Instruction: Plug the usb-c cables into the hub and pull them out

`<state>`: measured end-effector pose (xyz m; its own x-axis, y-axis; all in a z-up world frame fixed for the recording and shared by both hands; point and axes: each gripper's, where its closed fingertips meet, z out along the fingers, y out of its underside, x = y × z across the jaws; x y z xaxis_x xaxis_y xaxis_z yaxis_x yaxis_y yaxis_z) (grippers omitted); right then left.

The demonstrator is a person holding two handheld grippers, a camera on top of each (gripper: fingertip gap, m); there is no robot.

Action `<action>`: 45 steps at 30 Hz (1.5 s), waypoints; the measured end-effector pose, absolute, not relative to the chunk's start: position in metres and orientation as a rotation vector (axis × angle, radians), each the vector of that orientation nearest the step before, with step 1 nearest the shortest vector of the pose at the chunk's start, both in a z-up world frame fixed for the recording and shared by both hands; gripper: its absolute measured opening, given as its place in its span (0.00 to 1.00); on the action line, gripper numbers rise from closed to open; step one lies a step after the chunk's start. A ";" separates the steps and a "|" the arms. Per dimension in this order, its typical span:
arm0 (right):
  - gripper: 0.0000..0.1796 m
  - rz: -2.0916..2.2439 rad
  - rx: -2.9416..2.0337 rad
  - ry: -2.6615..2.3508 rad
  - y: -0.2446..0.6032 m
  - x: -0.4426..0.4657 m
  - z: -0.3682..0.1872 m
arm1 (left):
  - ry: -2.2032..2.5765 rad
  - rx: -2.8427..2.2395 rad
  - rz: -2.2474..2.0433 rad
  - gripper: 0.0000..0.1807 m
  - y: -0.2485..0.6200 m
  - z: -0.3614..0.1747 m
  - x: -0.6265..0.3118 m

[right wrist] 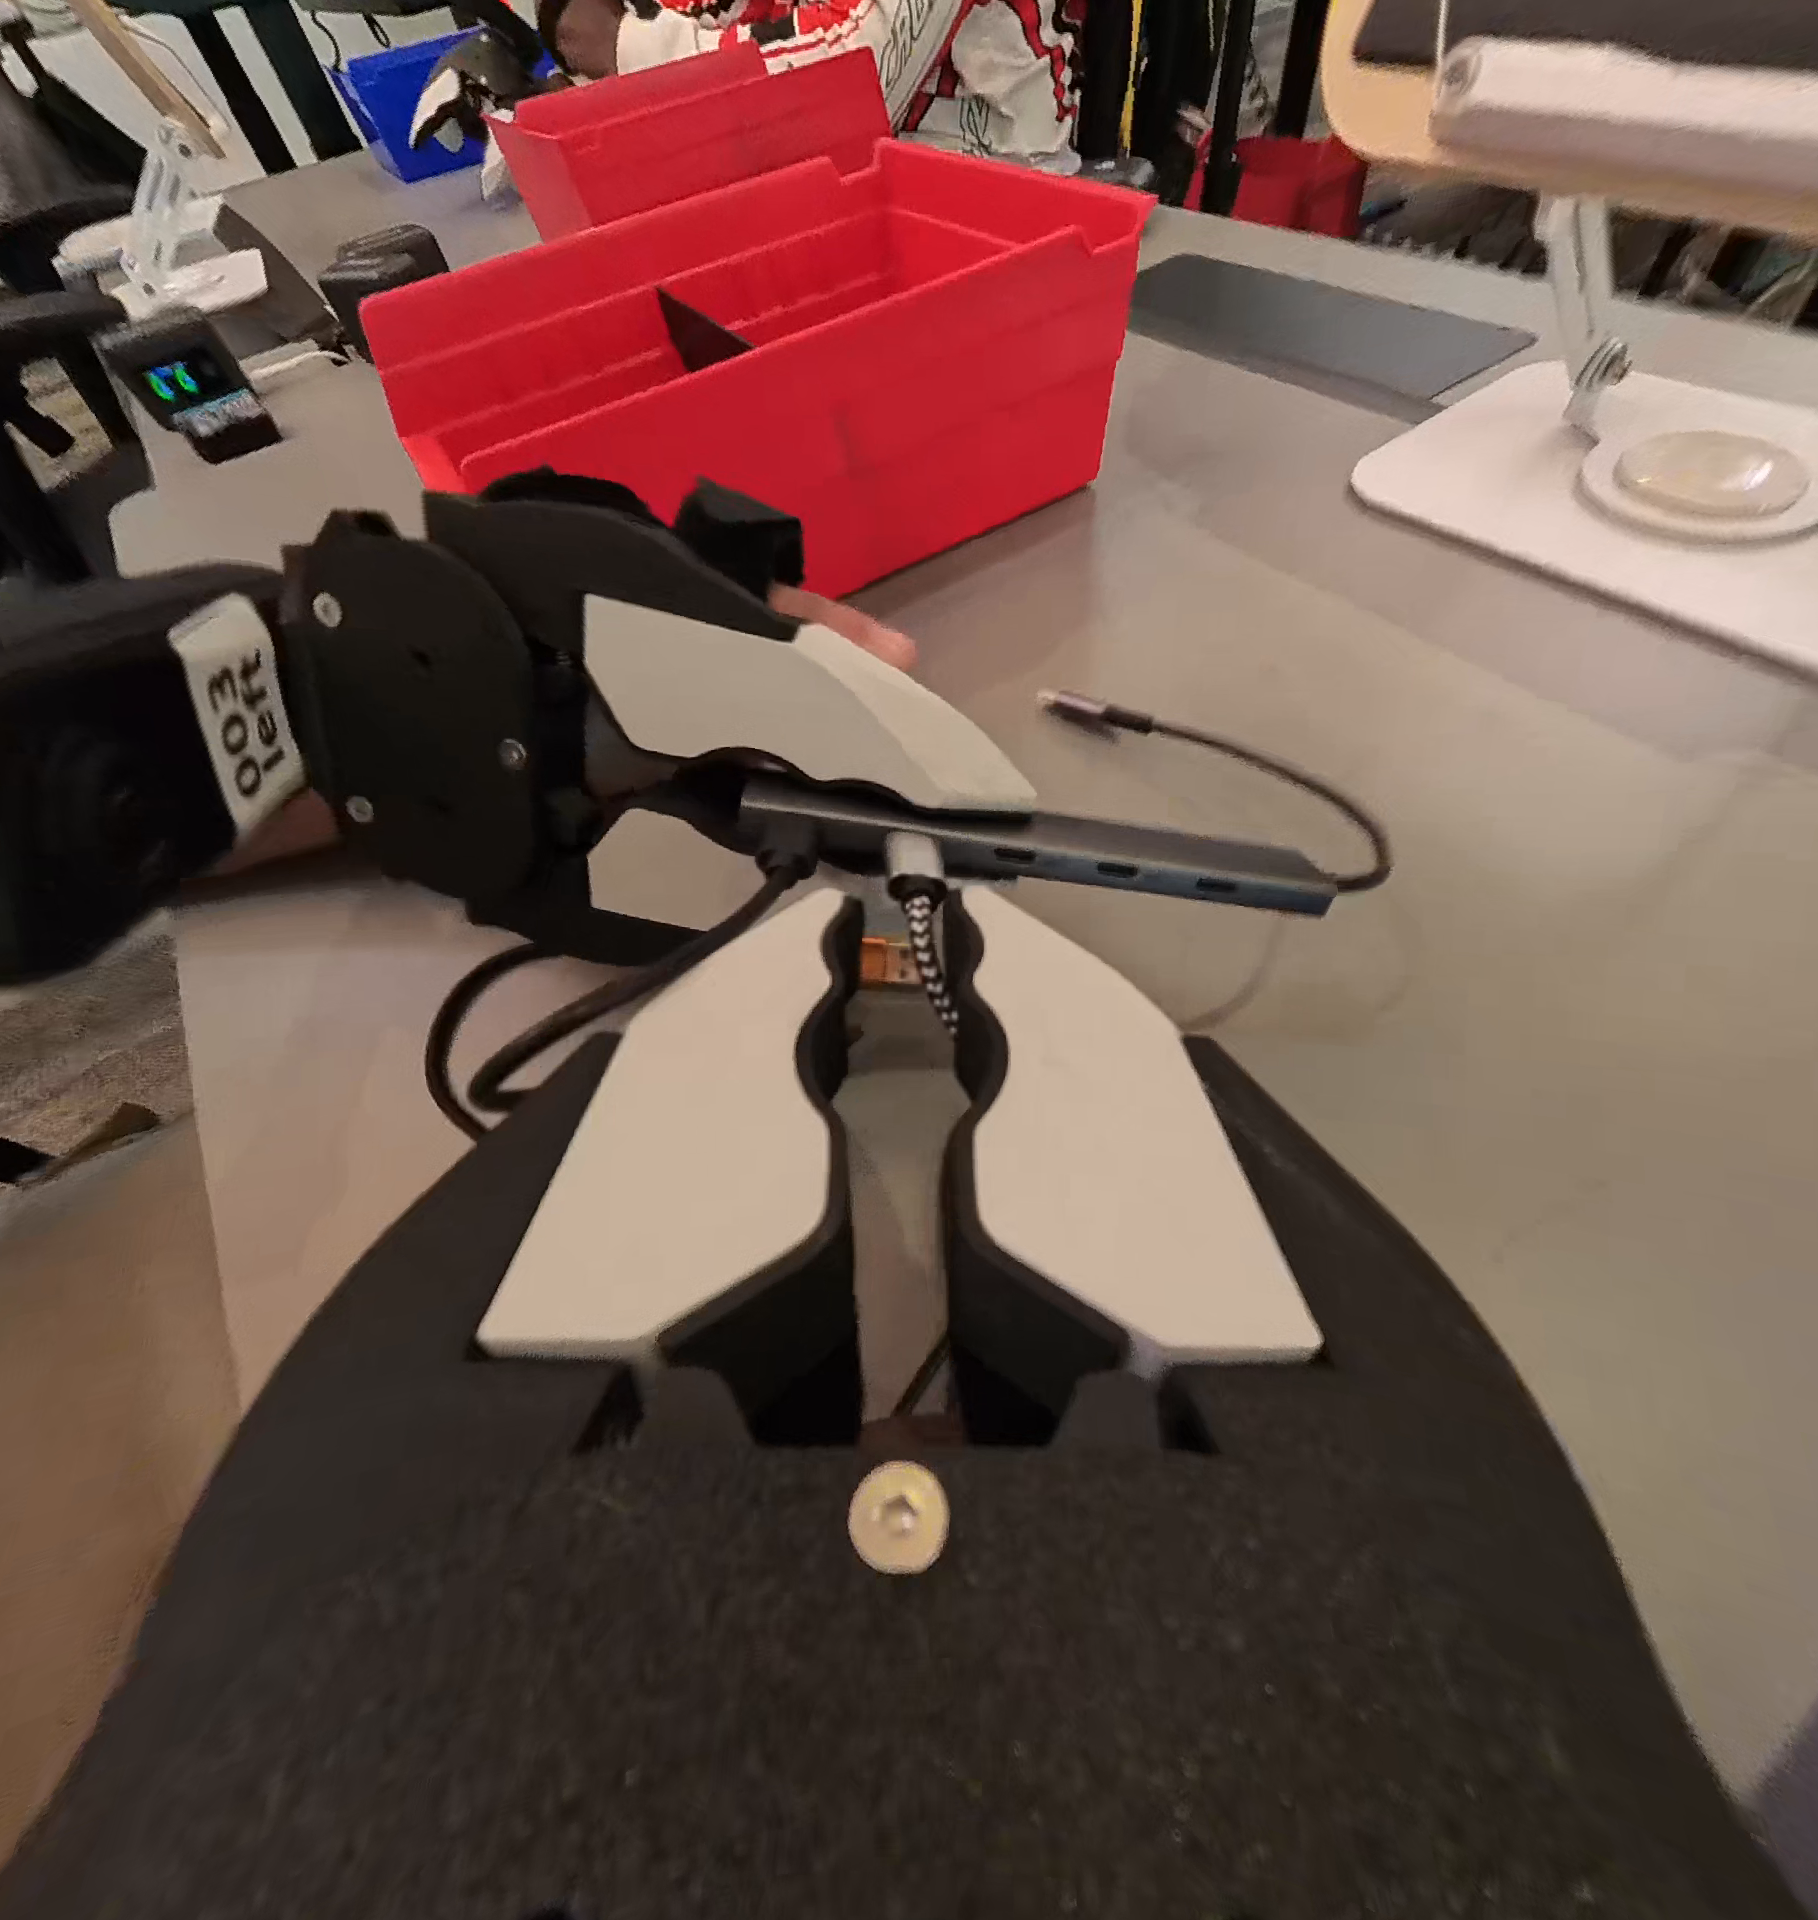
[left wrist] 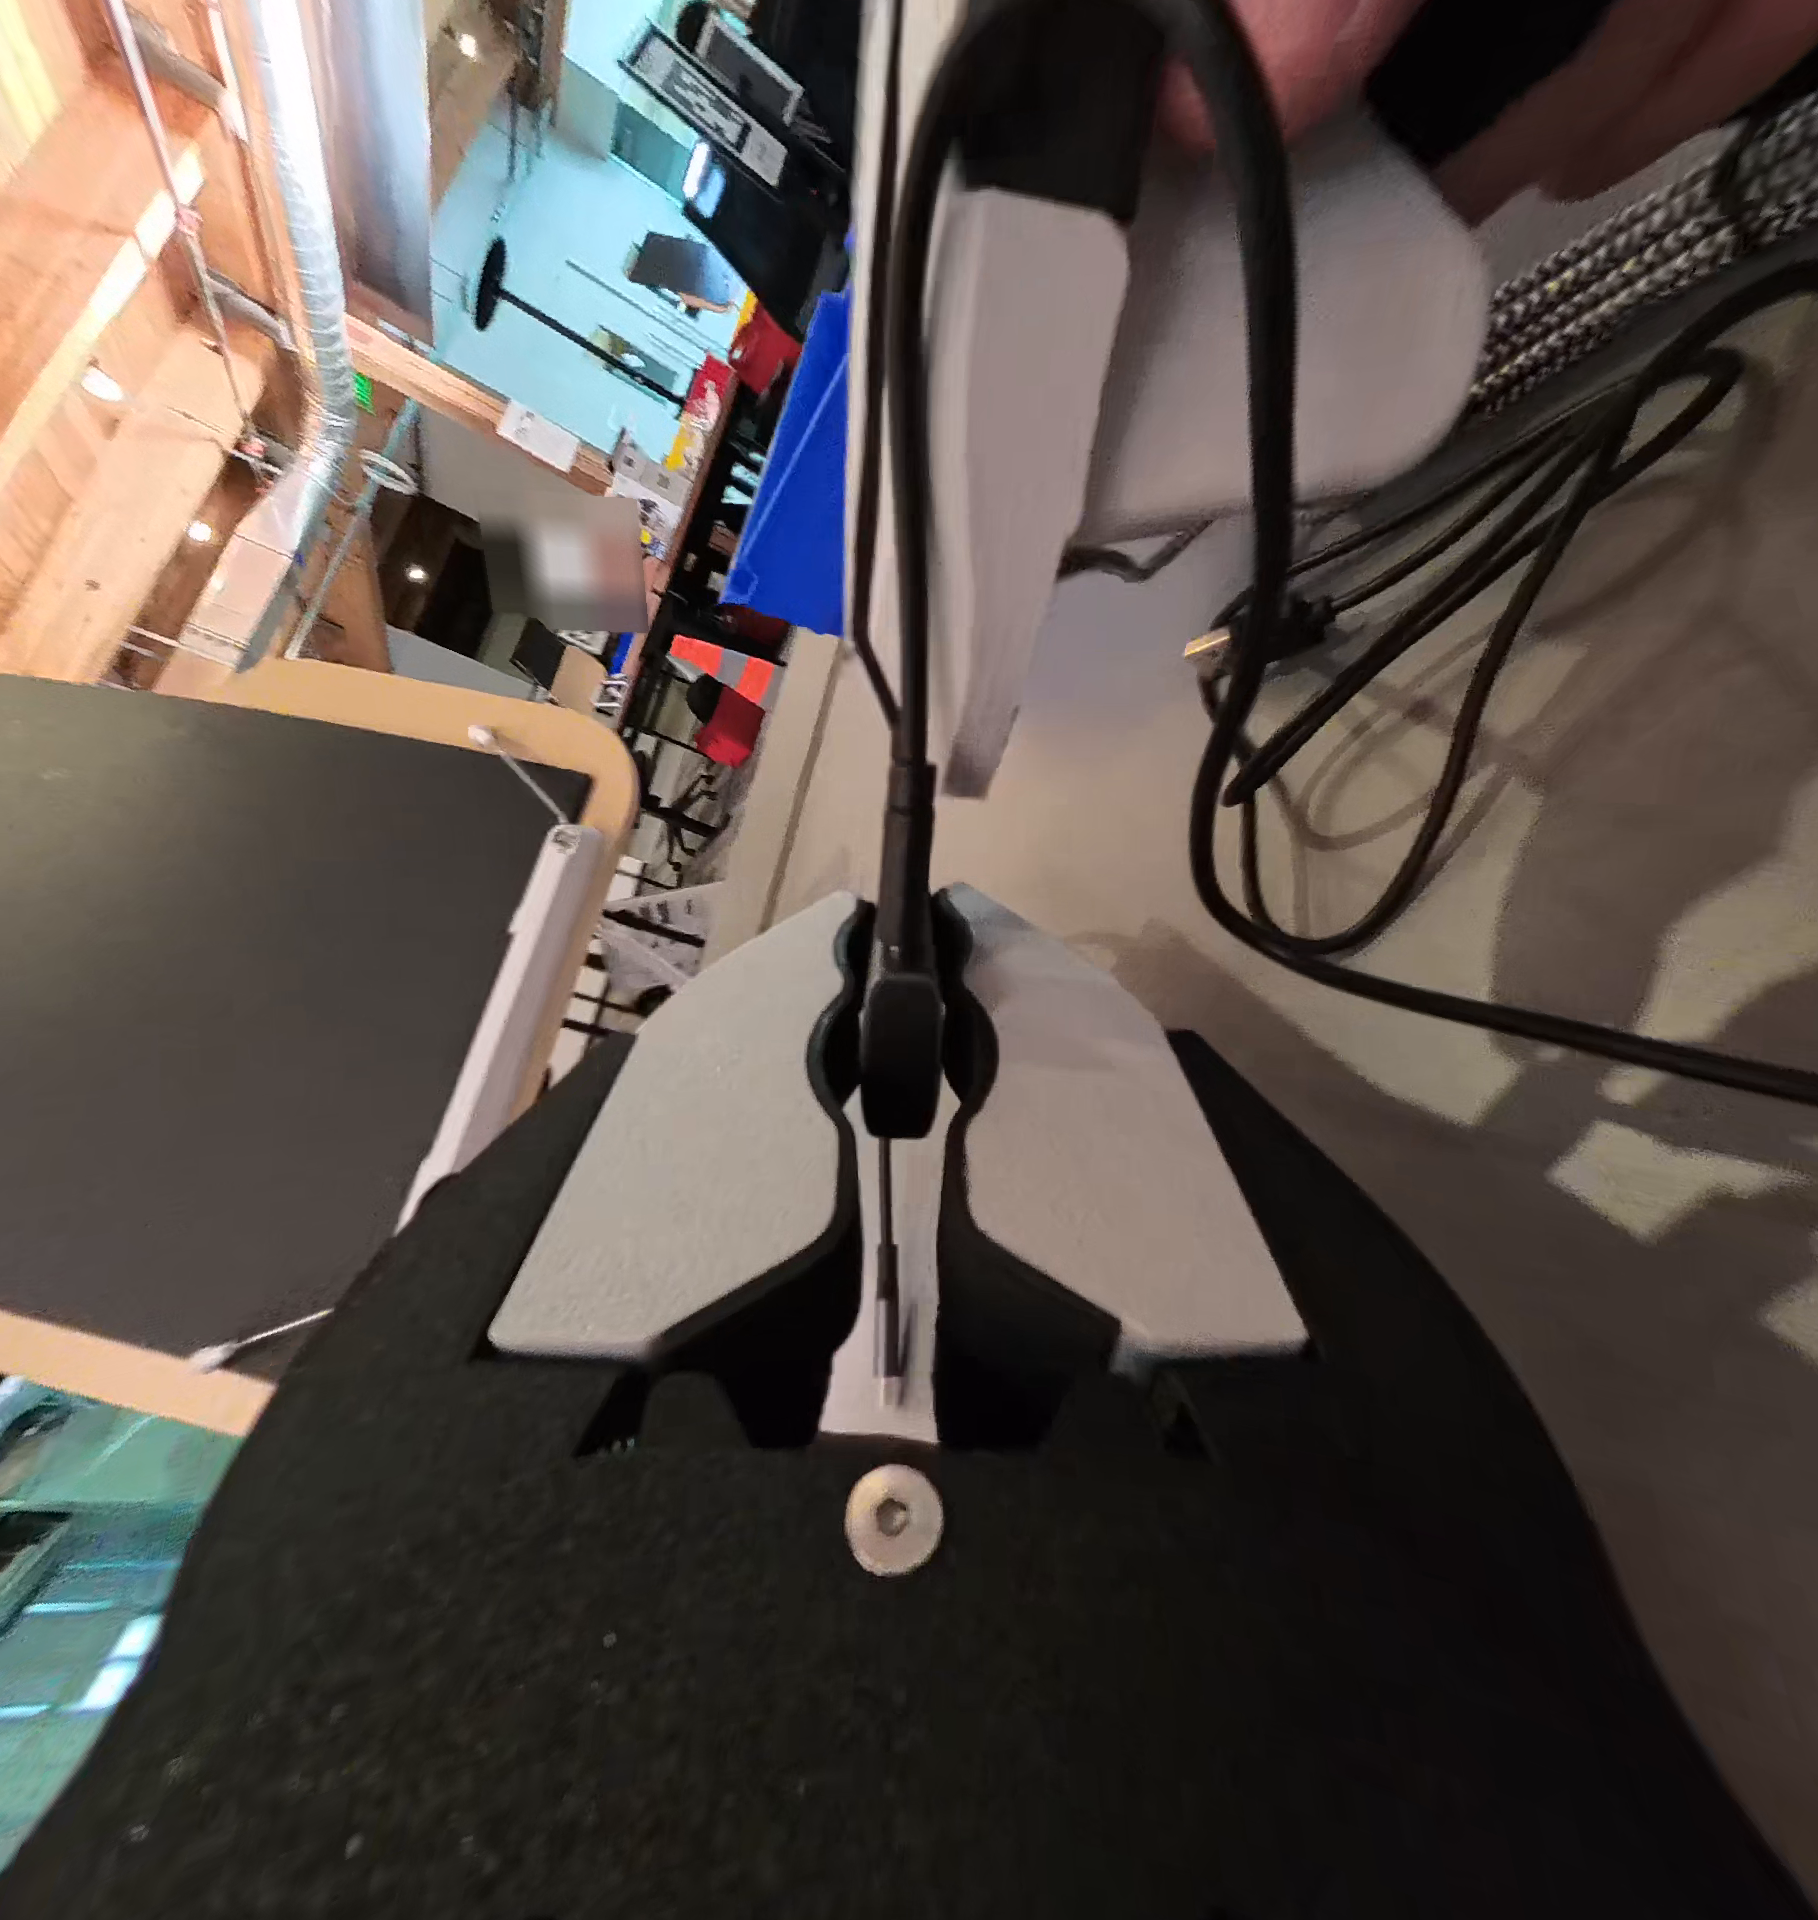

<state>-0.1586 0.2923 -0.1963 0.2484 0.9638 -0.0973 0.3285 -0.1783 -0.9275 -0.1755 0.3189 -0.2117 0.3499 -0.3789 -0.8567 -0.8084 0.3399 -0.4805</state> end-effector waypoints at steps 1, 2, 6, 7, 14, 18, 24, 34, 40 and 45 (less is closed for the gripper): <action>0.08 0.877 -1.630 -1.237 0.295 -0.157 -0.194 | 1.258 -1.272 0.382 0.05 0.318 -0.213 -0.175; 0.08 0.779 -1.577 -1.286 0.297 -0.155 -0.194 | 1.267 -1.277 0.365 0.05 0.317 -0.214 -0.174; 0.09 0.414 -1.314 -1.592 0.291 -0.155 -0.201 | 1.311 -1.271 0.323 0.05 0.310 -0.218 -0.166; 0.09 0.332 -1.272 -1.633 0.294 -0.155 -0.202 | 1.323 -1.269 0.317 0.05 0.309 -0.219 -0.164; 0.04 0.221 -1.078 -1.765 0.290 -0.157 -0.203 | 1.343 -1.274 0.295 0.05 0.307 -0.220 -0.164; 0.03 0.212 -1.026 -1.793 0.285 -0.157 -0.202 | 1.354 -1.284 0.281 0.05 0.307 -0.223 -0.165; 0.03 0.234 -1.021 -1.864 0.286 -0.159 -0.205 | 1.350 -1.298 0.317 0.05 0.306 -0.224 -0.166; 0.03 0.133 -0.968 -1.872 0.284 -0.163 -0.209 | 1.357 -1.314 0.382 0.05 0.307 -0.229 -0.165; 0.03 0.175 -1.023 -1.811 0.291 -0.157 -0.193 | 1.283 -1.255 0.273 0.05 0.308 -0.214 -0.162; 0.03 0.135 -1.112 -1.779 0.296 -0.162 -0.199 | 1.269 -1.320 0.335 0.05 0.317 -0.221 -0.171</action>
<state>-0.1620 0.2962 -0.1993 -0.0852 0.7295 0.6786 0.6189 0.5725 -0.5377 -0.1707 0.3175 -0.2208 0.3601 -0.4497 -0.8174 -0.7943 0.3118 -0.5215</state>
